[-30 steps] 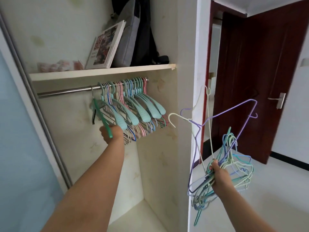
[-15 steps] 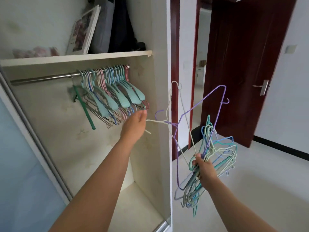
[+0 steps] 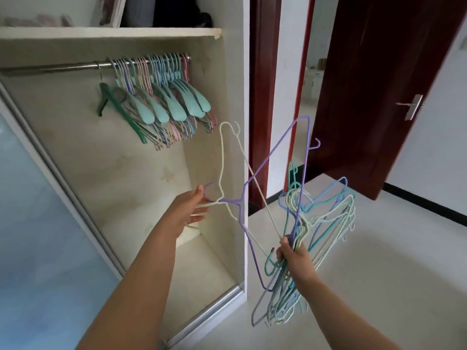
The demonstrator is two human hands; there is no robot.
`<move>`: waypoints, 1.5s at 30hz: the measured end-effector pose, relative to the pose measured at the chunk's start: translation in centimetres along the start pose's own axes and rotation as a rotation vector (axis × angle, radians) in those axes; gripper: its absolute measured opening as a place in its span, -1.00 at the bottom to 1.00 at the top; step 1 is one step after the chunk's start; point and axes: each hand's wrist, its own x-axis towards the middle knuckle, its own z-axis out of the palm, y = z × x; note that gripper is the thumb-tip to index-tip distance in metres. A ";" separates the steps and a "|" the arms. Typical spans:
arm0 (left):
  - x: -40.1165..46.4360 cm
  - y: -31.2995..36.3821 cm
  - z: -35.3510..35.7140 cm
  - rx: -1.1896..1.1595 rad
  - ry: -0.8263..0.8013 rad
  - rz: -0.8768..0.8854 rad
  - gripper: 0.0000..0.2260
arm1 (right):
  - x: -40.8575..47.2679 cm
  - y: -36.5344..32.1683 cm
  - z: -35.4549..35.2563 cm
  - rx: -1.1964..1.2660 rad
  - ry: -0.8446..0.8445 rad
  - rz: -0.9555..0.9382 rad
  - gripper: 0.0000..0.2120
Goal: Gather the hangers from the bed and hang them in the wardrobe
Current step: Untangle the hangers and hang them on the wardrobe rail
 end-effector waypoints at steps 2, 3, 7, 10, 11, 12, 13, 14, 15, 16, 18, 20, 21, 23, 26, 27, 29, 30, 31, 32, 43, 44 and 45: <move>-1.3 -1.2 -1.8 0.080 -0.009 -0.039 -0.74 | -0.4 0.7 1.1 -0.035 -0.053 0.040 -0.79; -1.8 -1.8 -2.8 0.074 -0.016 -0.061 -0.75 | -0.6 1.0 1.7 -0.039 -0.080 0.059 -0.79; -3.6 -4.4 -6.6 -0.376 -0.096 -0.143 -0.51 | -1.3 1.1 4.4 0.044 -0.183 0.159 -0.74; -4.5 -6.7 -7.3 -0.846 -0.174 -0.087 -0.14 | -1.3 1.3 6.8 0.222 -0.281 0.346 -0.73; -4.8 -7.5 -6.7 -0.907 -0.175 -0.078 -0.08 | -1.5 1.2 7.7 0.284 -0.316 0.414 -0.73; -5.1 -8.3 -5.7 -0.901 -0.151 -0.108 -0.08 | -1.6 1.2 8.6 0.333 -0.349 0.470 -0.75; -5.2 -9.1 -4.3 -0.823 -0.119 -0.165 -0.14 | -1.6 1.2 9.6 0.362 -0.377 0.509 -0.77; -5.4 -9.8 -2.9 -0.698 -0.102 -0.226 -0.23 | -1.7 0.9 10.4 0.376 -0.405 0.535 -0.77; -5.6 -10.3 -1.6 -0.577 -0.104 -0.278 -0.34 | -1.8 0.6 11.3 0.364 -0.428 0.550 -0.77; -5.6 -10.7 -0.8 -0.500 -0.106 -0.318 -0.42 | -1.7 0.4 12.0 0.337 -0.449 0.553 -0.77; -5.3 -11.2 -0.5 -0.494 -0.099 -0.345 -0.52 | -1.1 0.0 13.1 0.260 -0.489 0.529 -0.77; -4.6 -11.1 -1.7 -0.527 -0.106 -0.334 -0.61 | -0.1 -0.3 14.3 0.198 -0.513 0.489 -0.80; -4.3 -10.9 -2.1 -0.524 -0.114 -0.325 -0.66 | 0.3 -0.4 14.6 0.177 -0.518 0.462 -0.81; -3.7 -10.6 -3.1 -0.504 -0.126 -0.310 -0.71 | 1.1 -0.8 15.9 0.102 -0.514 0.385 -0.79; -2.9 -10.0 -4.0 -0.518 -0.182 -0.264 -0.71 | 2.2 -1.9 18.1 -0.021 -0.497 0.256 -0.77; -2.7 -9.8 -4.2 -0.509 -0.186 -0.257 -0.68 | 2.5 -2.3 18.8 -0.026 -0.514 0.230 -0.77; -1.8 -9.4 -4.3 -0.482 -0.144 -0.255 -0.69 | 2.9 -3.1 20.1 -0.014 -0.565 0.208 -0.76; -1.2 -9.2 -4.4 -0.447 -0.079 -0.243 -0.72 | 3.1 -3.4 20.6 -0.013 -0.586 0.215 -0.75; -0.8 -8.7 -4.6 -0.391 0.002 -0.214 -0.73 | 3.3 -3.7 21.0 0.001 -0.603 0.232 -0.74; -0.3 -8.4 -4.9 -0.316 0.096 -0.179 -0.73 | 3.6 -3.7 21.5 0.030 -0.607 0.259 -0.74; 3.7 -6.9 -11.5 -0.267 0.144 -0.155 -0.71 | 6.5 -4.2 26.4 0.413 -0.497 0.645 -0.90; 3.9 -7.0 -11.9 -0.326 0.094 -0.180 -0.70 | 6.7 -4.2 26.6 0.422 -0.494 0.645 -0.92; 4.0 -7.1 -12.2 -0.399 0.063 -0.207 -0.68 | 6.8 -4.1 26.8 0.419 -0.501 0.634 -0.92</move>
